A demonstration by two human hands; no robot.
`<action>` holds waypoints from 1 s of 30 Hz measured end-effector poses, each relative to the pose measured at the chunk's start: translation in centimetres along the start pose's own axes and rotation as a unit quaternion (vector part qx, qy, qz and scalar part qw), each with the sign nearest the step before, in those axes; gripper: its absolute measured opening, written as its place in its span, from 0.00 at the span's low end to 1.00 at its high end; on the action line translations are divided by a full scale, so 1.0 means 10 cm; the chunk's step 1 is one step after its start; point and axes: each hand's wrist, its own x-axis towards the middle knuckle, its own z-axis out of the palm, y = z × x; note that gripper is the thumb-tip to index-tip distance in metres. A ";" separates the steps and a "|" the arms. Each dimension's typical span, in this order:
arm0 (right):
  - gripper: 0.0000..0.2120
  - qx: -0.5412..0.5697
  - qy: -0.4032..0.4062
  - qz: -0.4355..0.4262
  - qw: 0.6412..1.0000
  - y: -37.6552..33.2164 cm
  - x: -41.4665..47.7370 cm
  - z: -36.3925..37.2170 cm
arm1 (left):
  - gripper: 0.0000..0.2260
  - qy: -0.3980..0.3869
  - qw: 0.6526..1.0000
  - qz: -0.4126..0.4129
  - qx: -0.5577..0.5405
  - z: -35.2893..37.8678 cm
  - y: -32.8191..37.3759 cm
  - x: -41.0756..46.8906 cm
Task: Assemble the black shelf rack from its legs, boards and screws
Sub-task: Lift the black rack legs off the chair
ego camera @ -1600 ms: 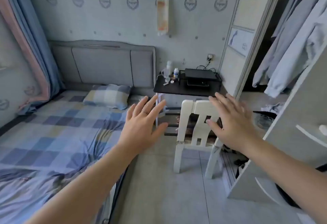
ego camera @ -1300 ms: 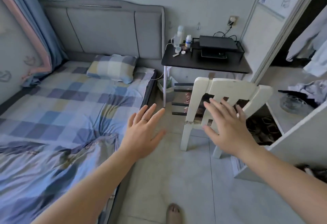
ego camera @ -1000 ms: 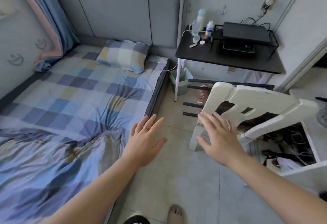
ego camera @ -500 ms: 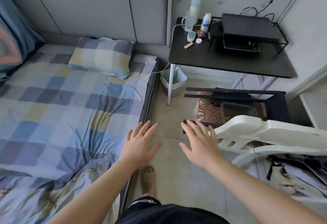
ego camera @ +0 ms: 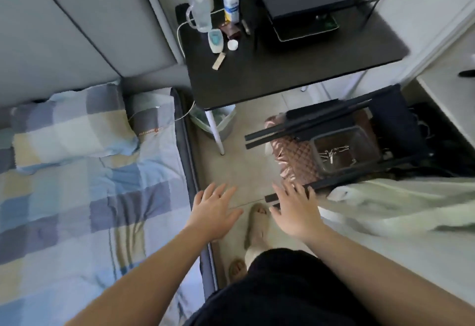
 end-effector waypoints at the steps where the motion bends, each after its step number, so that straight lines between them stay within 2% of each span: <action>1: 0.30 0.024 -0.009 0.023 0.999 0.03 0.11 -0.02 | 0.29 -0.011 1.000 0.003 0.006 -0.05 -0.02 0.19; 8: 0.31 0.130 -0.049 0.143 0.980 0.27 0.66 -0.04 | 0.30 -0.077 0.993 0.063 0.062 -0.31 0.00 1.26; 15: 0.32 0.216 -0.099 0.281 0.930 0.45 0.82 0.11 | 0.31 -0.140 0.973 0.155 0.095 -0.48 0.19 2.19; 17: 0.31 0.250 -0.111 0.329 0.904 0.45 0.86 0.19 | 0.31 -0.165 0.975 0.134 0.069 -0.47 0.26 2.49; 19: 0.31 0.290 -0.120 0.371 0.874 0.45 0.88 0.24 | 0.32 -0.202 0.978 0.057 0.000 -0.45 0.29 2.80; 21: 0.31 0.335 -0.116 0.418 0.837 0.40 0.90 0.30 | 0.33 -0.219 0.975 0.008 -0.034 -0.42 0.26 3.07; 23: 0.32 0.407 -0.111 0.464 0.779 0.34 0.97 0.35 | 0.35 -0.234 0.972 -0.010 -0.023 -0.38 0.20 3.32; 26: 0.35 0.489 -0.095 0.512 0.700 0.23 1.12 0.49 | 0.40 -0.245 0.969 0.009 0.011 -0.32 0.12 3.66; 30: 0.36 0.611 -0.042 0.576 0.541 0.13 1.38 0.64 | 0.42 -0.268 0.963 0.010 0.000 -0.18 0.06 4.02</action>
